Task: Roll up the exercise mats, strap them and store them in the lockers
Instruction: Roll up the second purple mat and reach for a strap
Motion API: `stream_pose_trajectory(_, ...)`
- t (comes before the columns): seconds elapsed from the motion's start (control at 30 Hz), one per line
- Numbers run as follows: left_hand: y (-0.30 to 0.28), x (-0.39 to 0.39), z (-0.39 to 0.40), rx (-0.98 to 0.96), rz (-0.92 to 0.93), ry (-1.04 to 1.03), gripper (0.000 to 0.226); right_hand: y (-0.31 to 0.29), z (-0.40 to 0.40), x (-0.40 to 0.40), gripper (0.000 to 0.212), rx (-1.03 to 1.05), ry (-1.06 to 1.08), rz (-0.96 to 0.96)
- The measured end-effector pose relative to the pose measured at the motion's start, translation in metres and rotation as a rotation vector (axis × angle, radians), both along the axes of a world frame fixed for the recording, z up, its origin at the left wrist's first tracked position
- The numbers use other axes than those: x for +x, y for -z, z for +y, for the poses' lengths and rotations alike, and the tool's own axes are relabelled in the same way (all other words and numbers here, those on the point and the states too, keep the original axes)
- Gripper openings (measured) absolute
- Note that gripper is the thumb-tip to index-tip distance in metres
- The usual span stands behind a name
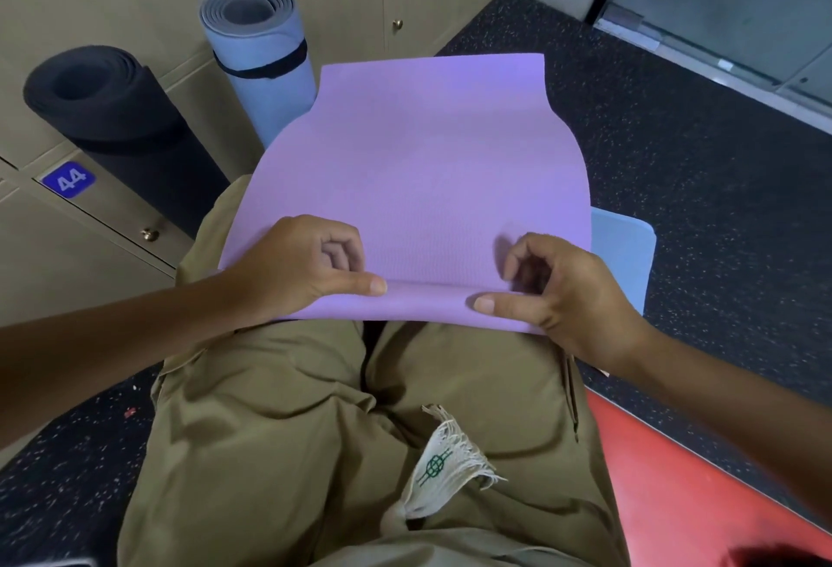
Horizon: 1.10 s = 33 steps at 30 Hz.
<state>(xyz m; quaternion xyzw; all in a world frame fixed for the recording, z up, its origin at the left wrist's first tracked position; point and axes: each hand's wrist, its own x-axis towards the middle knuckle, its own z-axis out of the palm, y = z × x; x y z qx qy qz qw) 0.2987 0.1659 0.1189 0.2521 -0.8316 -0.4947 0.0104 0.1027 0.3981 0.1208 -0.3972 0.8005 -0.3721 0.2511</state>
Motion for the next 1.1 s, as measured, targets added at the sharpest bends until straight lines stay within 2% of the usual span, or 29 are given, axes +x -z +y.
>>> stream_pose_trajectory(0.07,0.001,0.000,0.000,0.000,0.065,0.006,0.031,0.002,-0.003,-0.005,0.053,0.016,0.000,0.055)
stream_pose_trajectory(0.2,0.001,-0.004,-0.002,-0.168,0.198,0.137,0.018,0.001,-0.009,-0.014,0.055,0.042,-0.009,0.054)
stream_pose_trajectory(0.27,0.001,-0.004,-0.004,-0.198,0.226,0.202,0.024,0.003,-0.010,-0.016,0.055,0.046,-0.028,0.065)
stream_pose_trajectory(0.37,0.001,-0.001,-0.003,-0.332,0.208,0.287,0.046,0.005,-0.007,-0.016,0.049,-0.023,-0.037,0.024)
stream_pose_trajectory(0.5,-0.001,-0.007,-0.007,-0.340,0.151,0.240,0.045,0.008,0.000,-0.016,0.037,-0.176,-0.074,-0.089)
stream_pose_trajectory(0.6,-0.002,-0.015,-0.013,-0.210,0.083,0.222,0.041,0.012,0.000,-0.016,0.031,-0.237,-0.125,0.185)
stream_pose_trajectory(0.7,-0.008,-0.024,-0.019,-0.096,-0.003,0.231,0.036,0.015,0.002,-0.018,0.035,-0.297,-0.225,0.505)
stream_pose_trajectory(0.77,-0.010,-0.031,-0.021,-0.048,-0.062,0.259,0.025,0.014,0.003,-0.022,0.039,-0.306,-0.328,0.621)
stream_pose_trajectory(0.87,-0.013,-0.037,-0.023,-0.036,-0.082,0.279,0.019,0.009,0.001,-0.029,0.050,-0.277,-0.440,0.678)
stream_pose_trajectory(1.03,-0.013,-0.032,-0.023,-0.059,0.014,0.192,0.035,0.000,-0.010,-0.037,0.041,-0.163,-0.465,0.602)
stream_pose_trajectory(1.1,-0.010,-0.027,-0.024,-0.145,0.064,0.196,0.037,-0.005,-0.016,-0.043,0.042,-0.099,-0.484,0.567)
